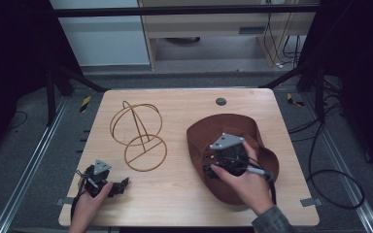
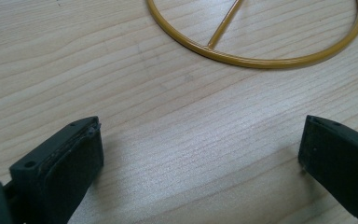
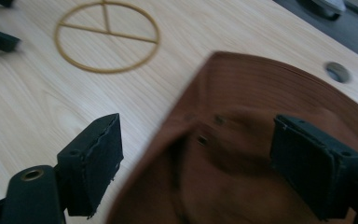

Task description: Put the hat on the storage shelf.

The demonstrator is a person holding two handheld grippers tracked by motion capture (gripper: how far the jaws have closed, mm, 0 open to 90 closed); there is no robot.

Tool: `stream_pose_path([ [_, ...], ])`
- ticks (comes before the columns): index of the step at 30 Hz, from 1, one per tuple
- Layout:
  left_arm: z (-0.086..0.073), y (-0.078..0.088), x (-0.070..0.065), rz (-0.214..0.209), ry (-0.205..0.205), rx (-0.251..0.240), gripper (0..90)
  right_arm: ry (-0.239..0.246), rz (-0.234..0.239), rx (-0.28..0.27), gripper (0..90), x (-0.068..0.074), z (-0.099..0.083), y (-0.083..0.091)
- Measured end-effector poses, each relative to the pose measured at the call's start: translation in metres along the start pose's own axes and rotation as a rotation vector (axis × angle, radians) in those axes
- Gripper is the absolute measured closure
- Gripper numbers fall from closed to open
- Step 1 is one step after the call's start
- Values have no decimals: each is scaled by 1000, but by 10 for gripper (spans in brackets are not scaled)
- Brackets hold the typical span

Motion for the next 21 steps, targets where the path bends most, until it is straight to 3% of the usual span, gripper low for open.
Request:
stream_pose_path([
  [3, 0, 0, 0, -1, 1, 0, 0, -18, -31, 47, 142, -23, -7, 11],
  [9, 0, 0, 0, 4, 6, 0, 0, -60, -35, 105, 142, -55, -22, 21],
  [21, 0, 0, -1, 12, 9, 7, 0, -78, 9, 180, 109, -85, -40, 18],
])
Point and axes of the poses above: each handheld gripper's, and its own axes: y roughly backward along the jaws, z roughly out of its top, x roughly to its left, the point moved 6 cm from there along -y, roughly forward along the jaws, and after that the axes turned 2 degrees about x, right-handed, at the moved point
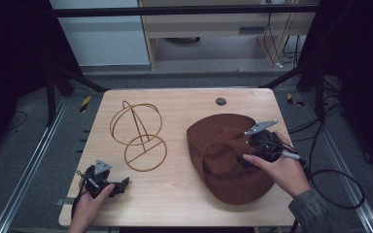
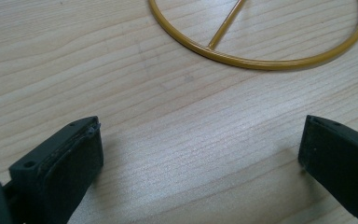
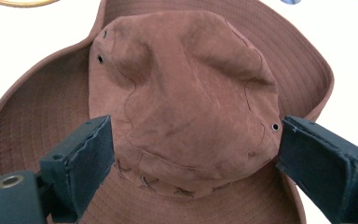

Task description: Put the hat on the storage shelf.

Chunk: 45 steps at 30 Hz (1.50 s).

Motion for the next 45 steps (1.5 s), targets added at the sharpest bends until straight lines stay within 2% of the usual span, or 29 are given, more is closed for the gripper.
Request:
stream_pose_path([
  [4, 1, 0, 0, -3, -1, 3, 0, 3, -12, 47, 131, -8, 1, 0],
  [6, 1, -1, 0, -3, -2, 3, 0, 23, -3, 78, 135, -8, 6, 2],
  [11, 1, -1, 0, -2, 0, -4, 0, 6, 22, 105, 123, -10, 18, 2],
  [15, 1, -1, 0, -2, 0, -5, 0, 16, 37, 120, 118, -10, 27, -3],
  [19, 1, -1, 0, -1, 0, -3, 0, 16, 66, 122, 111, -9, 35, -12],
  [25, 1, -1, 0, -2, -2, -2, 0, 24, 94, 138, 90, -9, 36, -30],
  [28, 1, -1, 0, -2, -3, -2, 0, 4, 119, 133, 86, -10, 37, -40],
  [34, 1, -1, 0, -2, -3, -2, 0, 3, 111, 158, 92, -8, 38, -55],
  [41, 1, -1, -1, -2, 1, -4, 0, -15, 108, 174, 139, -11, 36, -62],
  [45, 1, -1, 0, -2, -2, -2, 0, -18, 111, 181, 233, -11, 35, -66],
])
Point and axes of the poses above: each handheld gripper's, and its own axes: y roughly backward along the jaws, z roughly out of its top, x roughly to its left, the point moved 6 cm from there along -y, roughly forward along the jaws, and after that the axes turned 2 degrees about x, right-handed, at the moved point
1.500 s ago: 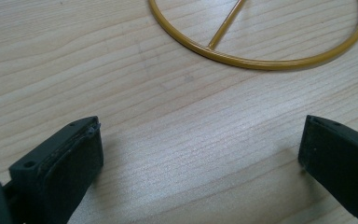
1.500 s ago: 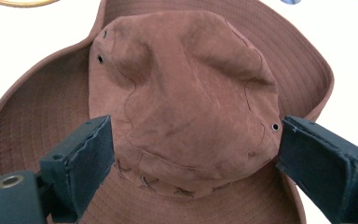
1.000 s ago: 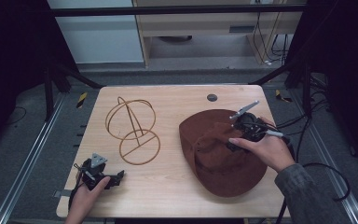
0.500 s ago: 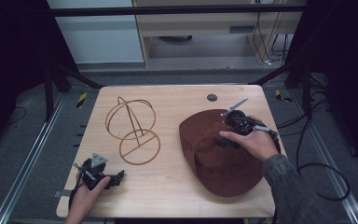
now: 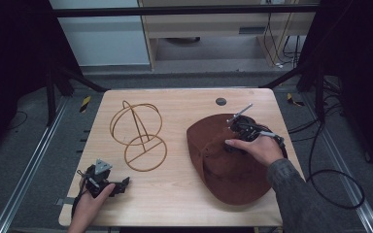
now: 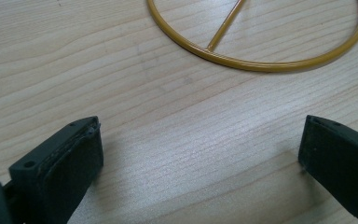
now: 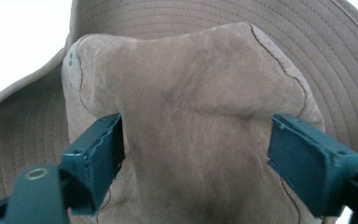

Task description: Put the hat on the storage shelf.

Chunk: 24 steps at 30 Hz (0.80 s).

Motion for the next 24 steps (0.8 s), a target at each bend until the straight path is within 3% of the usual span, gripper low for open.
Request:
stream_pose_path([
  [14, 0, 0, 0, 0, 0, 0, 0, -52, 89, -67, 711, -3, -8, -4],
  [24, 0, 0, -1, 0, 0, -1, 0, -88, 158, -122, 868, -8, -15, 3],
])
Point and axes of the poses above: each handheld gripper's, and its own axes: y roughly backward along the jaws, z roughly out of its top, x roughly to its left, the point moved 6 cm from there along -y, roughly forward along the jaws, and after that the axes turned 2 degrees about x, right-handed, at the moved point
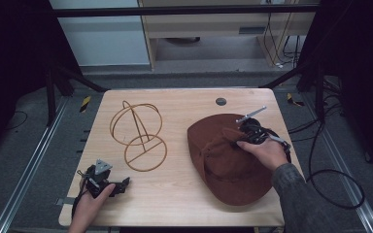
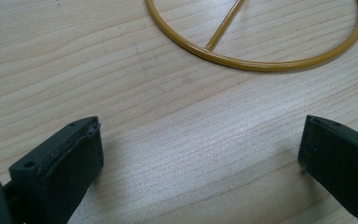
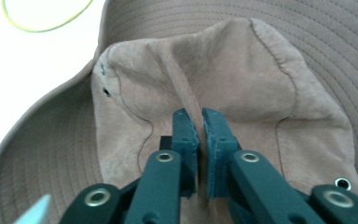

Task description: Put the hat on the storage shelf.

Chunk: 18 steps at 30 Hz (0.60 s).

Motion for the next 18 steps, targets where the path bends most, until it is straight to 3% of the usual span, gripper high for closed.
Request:
stream_pose_path([
  [6, 0, 0, 0, 0, -1, 0, 0, 2, 0, -41, 891, -1, 1, 10],
  [12, 0, 0, 0, 0, -1, 0, 0, 47, -4, -92, 893, 10, 6, 26],
  [18, 0, 0, 0, 0, -1, 0, 0, 60, 9, -129, 893, 23, 12, 41],
])
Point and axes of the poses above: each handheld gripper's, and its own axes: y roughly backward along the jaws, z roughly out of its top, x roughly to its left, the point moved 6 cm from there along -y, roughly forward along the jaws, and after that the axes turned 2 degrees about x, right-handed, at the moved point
